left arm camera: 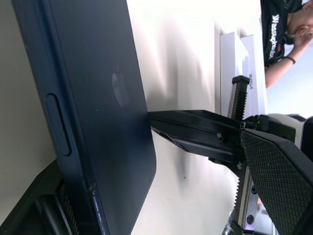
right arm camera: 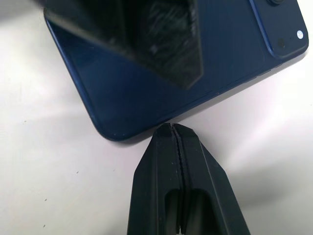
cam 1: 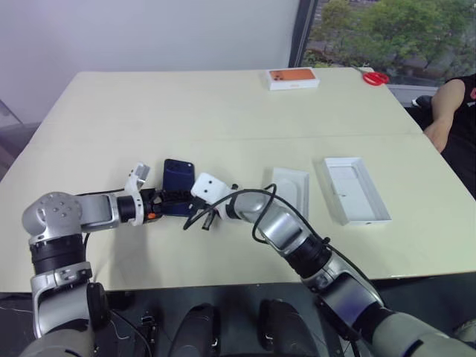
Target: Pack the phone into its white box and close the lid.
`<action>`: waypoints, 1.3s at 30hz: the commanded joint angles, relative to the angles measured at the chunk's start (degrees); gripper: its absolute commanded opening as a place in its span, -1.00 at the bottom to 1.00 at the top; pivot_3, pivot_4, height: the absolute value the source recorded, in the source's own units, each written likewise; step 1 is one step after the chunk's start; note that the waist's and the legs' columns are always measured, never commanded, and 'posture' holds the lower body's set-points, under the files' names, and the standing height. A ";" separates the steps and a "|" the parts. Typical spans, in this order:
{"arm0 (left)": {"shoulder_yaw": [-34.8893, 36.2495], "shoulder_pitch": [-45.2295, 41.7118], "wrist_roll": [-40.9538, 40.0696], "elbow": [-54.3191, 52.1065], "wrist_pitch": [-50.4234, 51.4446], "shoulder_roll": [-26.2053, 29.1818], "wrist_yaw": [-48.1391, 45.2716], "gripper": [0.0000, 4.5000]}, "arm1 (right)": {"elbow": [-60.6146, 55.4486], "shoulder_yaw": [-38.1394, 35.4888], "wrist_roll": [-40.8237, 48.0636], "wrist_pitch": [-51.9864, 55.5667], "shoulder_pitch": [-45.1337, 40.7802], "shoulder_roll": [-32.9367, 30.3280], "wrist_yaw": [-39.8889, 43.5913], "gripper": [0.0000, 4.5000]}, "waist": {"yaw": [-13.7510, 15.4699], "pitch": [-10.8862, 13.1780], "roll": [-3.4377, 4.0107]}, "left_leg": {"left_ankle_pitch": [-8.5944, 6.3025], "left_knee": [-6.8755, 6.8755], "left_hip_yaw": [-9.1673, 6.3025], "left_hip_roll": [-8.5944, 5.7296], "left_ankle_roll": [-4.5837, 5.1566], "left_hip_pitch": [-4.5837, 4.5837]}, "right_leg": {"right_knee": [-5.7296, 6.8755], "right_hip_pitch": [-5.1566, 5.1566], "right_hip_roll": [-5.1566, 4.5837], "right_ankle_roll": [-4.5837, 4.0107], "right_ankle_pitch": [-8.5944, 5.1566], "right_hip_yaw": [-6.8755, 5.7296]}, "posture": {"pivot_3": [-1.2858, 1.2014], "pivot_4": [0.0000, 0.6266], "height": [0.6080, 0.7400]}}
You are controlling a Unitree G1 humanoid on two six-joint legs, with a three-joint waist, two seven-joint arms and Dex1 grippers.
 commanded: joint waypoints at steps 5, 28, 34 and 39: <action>0.25 -0.93 2.88 2.20 0.10 2.56 -0.64 0.43 | -2.58 -0.36 -0.64 0.17 0.44 -0.42 0.27 -1.00 | -0.10 0.00 0.00 | 0.01 -0.03 0.00 0.01 -0.02 0.00 | 0.01 -0.04 0.02 0.00 0.00 0.01 | 0.03 -0.52 1.00; 1.88 -2.67 -4.13 -1.85 0.43 -1.57 -0.10 -0.99 | -29.17 -6.89 0.99 14.11 4.83 -11.89 3.43 -1.00 | 0.28 0.04 -0.06 | -0.01 -0.11 -0.02 0.01 0.00 -0.11 | -0.03 -0.16 -0.08 0.00 0.00 0.04 | 0.03 -0.52 1.00; -1.23 -6.99 -13.99 -6.70 0.43 -10.71 7.72 -0.99 | -45.51 -19.41 5.50 25.10 11.52 -23.79 5.88 -1.00 | 1.71 0.05 -0.11 | -0.14 -0.02 -0.06 -0.02 0.24 -0.16 | -0.18 -0.04 -0.16 -0.01 0.01 -0.02 | 0.03 -0.52 1.00; 0.08 -11.63 -15.97 -6.62 0.43 -27.49 21.68 -0.99 | -50.35 -30.62 9.21 28.82 17.38 -32.35 7.44 -1.00 | 2.06 0.07 -0.14 | -0.21 0.03 -0.04 -0.08 0.37 -0.17 | -0.34 0.09 -0.21 -0.01 0.01 -0.04 | 0.03 -0.52 1.00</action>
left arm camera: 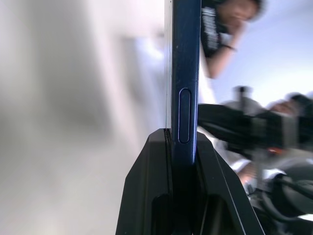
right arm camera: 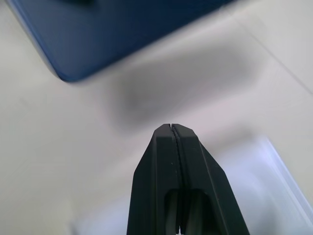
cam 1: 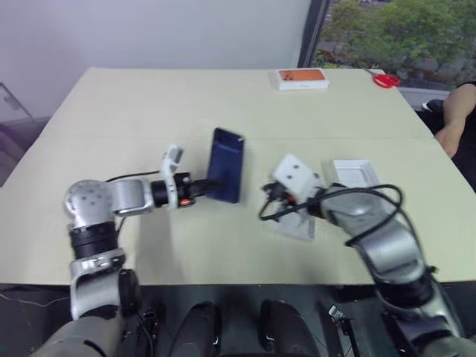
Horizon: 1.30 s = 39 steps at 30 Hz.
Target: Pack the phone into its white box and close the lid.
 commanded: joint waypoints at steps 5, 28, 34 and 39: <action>-1.13 -4.48 -1.83 2.19 0.45 -13.98 17.69 -0.99 | -6.43 -13.86 4.56 1.22 9.31 -9.01 1.47 -1.00 | -0.22 0.03 -0.03 | -0.03 -0.02 0.03 0.07 0.09 0.06 | -0.01 0.02 0.17 0.01 0.00 0.02 | 0.03 -0.52 1.00; -2.25 -6.67 -10.69 13.70 0.45 -22.21 36.36 -0.99 | -5.69 -19.65 8.37 -2.43 18.75 -14.28 -3.15 -1.00 | -0.02 0.07 -0.09 | -0.03 0.11 0.03 0.13 0.12 0.04 | -0.07 0.11 0.44 -0.01 -0.03 -0.01 | 0.03 -0.52 1.00; -4.01 -7.06 -11.84 14.92 0.45 -21.78 35.60 -0.99 | -5.52 -19.61 8.93 -2.90 19.02 -14.43 -3.70 -1.00 | -0.01 0.07 -0.09 | -0.03 0.11 0.03 0.12 0.11 0.04 | -0.07 0.11 0.44 -0.02 -0.04 -0.01 | 0.03 -0.52 1.00; -4.31 -7.20 -11.90 15.90 0.45 -21.69 35.46 -0.99 | -5.42 -19.68 9.20 -3.04 19.11 -14.63 -4.09 -1.00 | -0.01 0.07 -0.09 | -0.03 0.11 0.03 0.12 0.11 0.04 | -0.07 0.11 0.44 -0.06 -0.06 -0.01 | 0.03 -0.52 1.00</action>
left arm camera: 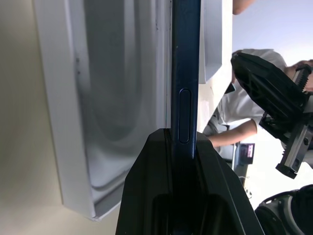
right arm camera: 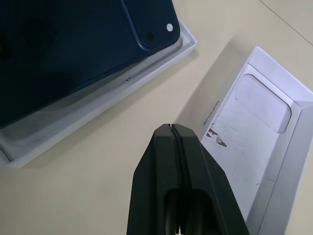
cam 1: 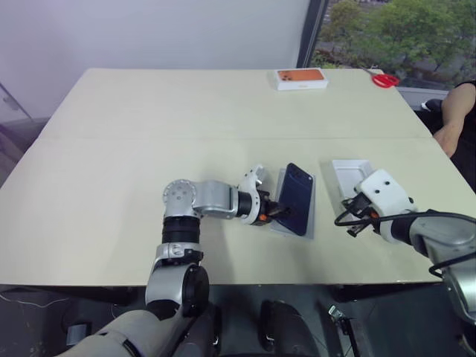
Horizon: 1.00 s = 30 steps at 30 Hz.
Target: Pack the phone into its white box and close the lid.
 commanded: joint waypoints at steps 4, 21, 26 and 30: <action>-1.24 -2.28 -2.71 -0.16 0.30 -3.35 -1.45 -0.23 | -1.03 -0.68 0.80 -0.70 -0.38 -1.46 -0.81 -1.00 | 0.00 0.00 0.00 | 0.00 0.00 0.00 0.00 0.00 0.00 | 0.00 0.01 0.00 -0.05 -0.03 0.00 | 0.03 -0.52 1.00; -4.98 -3.66 -16.45 -4.13 -0.17 10.26 -4.38 0.96 | -0.14 0.45 1.75 -1.19 -1.41 -1.70 -1.81 -1.00 | -0.03 -0.01 0.01 | 0.01 0.01 -0.02 0.01 -0.02 0.03 | 0.01 0.03 0.00 -0.05 -0.03 0.02 | 0.03 -0.52 1.00; -7.14 -4.60 -21.13 -5.02 -2.33 16.67 -5.33 0.96 | 0.64 1.01 1.93 -1.92 -1.69 -1.86 -2.16 -1.00 | 0.06 -0.01 0.02 | 0.09 0.02 -0.03 0.00 -0.16 0.04 | 0.01 0.05 -0.02 -0.05 -0.02 0.04 | 0.03 -0.52 1.00; -9.37 -4.57 -17.86 -8.63 -3.71 21.81 -8.96 0.96 | 1.03 1.35 2.06 -2.30 -2.02 -1.80 -2.37 -1.00 | -0.02 -0.01 0.02 | 0.18 0.01 -0.02 0.00 -0.31 0.04 | 0.01 0.05 -0.02 -0.07 -0.04 0.06 | 0.03 -0.52 1.00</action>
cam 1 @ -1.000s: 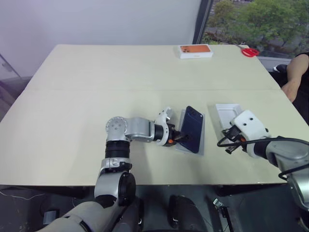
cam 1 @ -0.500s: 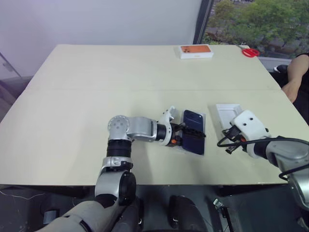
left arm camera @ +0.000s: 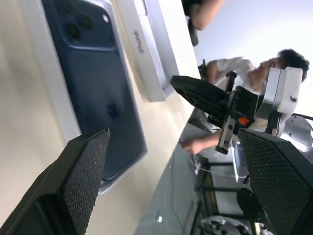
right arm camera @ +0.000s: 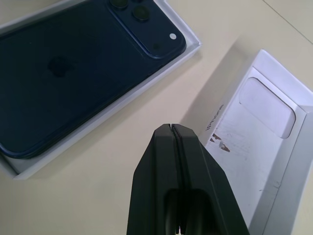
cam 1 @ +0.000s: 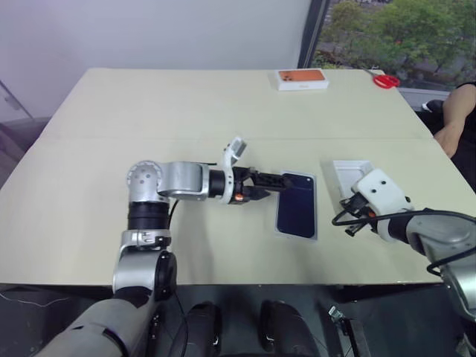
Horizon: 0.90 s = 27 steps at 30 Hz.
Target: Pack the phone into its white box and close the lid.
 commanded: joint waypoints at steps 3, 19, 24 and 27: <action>-5.71 0.52 13.17 -10.66 -3.90 8.58 -11.54 0.96 | -0.69 -0.59 0.59 -1.44 -0.61 -0.71 -0.32 -1.00 | -0.14 -0.01 0.01 | 0.02 -0.01 0.01 0.00 -0.04 0.01 | 0.00 0.00 0.02 -0.08 -0.04 -0.01 | 0.03 -0.52 1.00; -31.24 9.79 53.29 -26.98 -34.08 24.49 -58.71 -0.98 | -4.92 0.73 3.60 -3.22 1.18 -1.44 1.37 -1.00 | -0.01 -0.01 0.05 | -0.21 -0.02 0.10 0.03 0.35 0.00 | -0.16 0.02 -0.20 -0.18 -0.10 0.02 | 0.03 -0.52 1.00; -35.17 10.92 60.09 -28.50 -39.51 24.55 -65.14 -0.98 | -10.84 4.29 7.66 -2.77 3.10 -0.64 3.50 -1.00 | -0.19 -0.01 0.05 | -0.23 -0.02 0.10 0.07 0.41 0.00 | -0.14 0.02 -0.08 -0.15 -0.09 0.01 | 0.03 -0.52 1.00; -36.60 12.04 62.99 -29.90 -42.18 25.42 -69.06 -0.98 | -11.17 6.94 7.94 -2.19 2.90 -0.46 2.42 -1.00 | -0.14 -0.01 0.05 | -0.23 -0.02 0.10 0.09 0.41 0.00 | -0.14 0.02 0.00 -0.15 -0.09 0.01 | 0.03 -0.52 1.00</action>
